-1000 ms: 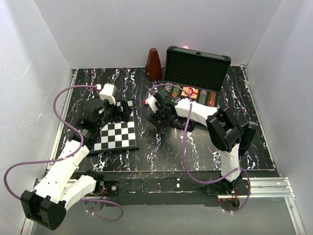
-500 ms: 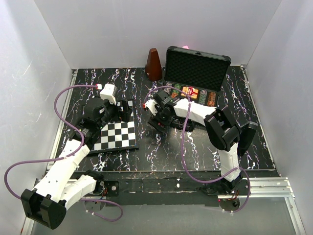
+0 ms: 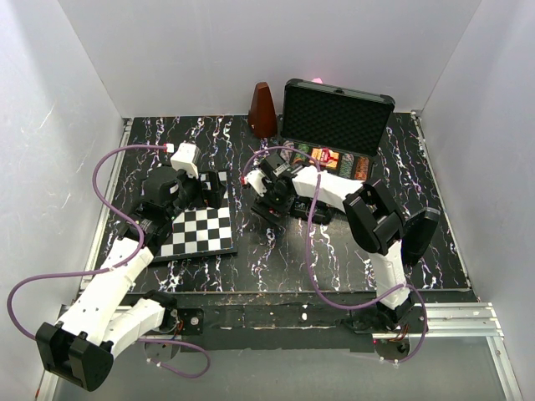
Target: Pack up texas hold em set
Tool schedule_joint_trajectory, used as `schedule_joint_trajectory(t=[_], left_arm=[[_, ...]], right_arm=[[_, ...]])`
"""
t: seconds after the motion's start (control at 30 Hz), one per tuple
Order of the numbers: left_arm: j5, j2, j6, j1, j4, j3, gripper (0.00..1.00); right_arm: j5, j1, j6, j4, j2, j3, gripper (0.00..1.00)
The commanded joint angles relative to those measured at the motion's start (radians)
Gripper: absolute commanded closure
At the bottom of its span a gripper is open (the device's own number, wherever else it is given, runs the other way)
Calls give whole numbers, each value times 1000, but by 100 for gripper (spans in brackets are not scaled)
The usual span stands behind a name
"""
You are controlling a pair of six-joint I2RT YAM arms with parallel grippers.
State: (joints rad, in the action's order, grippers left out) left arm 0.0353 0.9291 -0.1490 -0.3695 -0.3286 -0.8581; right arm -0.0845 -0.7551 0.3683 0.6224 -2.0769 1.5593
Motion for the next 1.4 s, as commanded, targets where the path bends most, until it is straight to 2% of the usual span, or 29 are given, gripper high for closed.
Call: schedule_joint_trajectory(t=[0.0, 0.47, 0.6, 0.73, 0.93, 1.37], left_arm=[[5, 5, 9, 0, 13, -2, 2], [9, 13, 8, 0, 14, -4, 2], [9, 14, 8, 0, 13, -4, 2], [9, 10, 9, 0, 13, -4, 2], [12, 10, 9, 0, 11, -4, 2], [15, 1, 9, 0, 11, -6, 2]], right_arm=[[45, 17, 41, 0, -35, 25, 9], [62, 28, 31, -15, -74, 28, 14], [52, 31, 15, -7, -91, 45, 21], [34, 33, -3, -9, -83, 41, 36], [16, 33, -29, 3, -48, 28, 51], [12, 17, -131, 33, 121, -11, 57]])
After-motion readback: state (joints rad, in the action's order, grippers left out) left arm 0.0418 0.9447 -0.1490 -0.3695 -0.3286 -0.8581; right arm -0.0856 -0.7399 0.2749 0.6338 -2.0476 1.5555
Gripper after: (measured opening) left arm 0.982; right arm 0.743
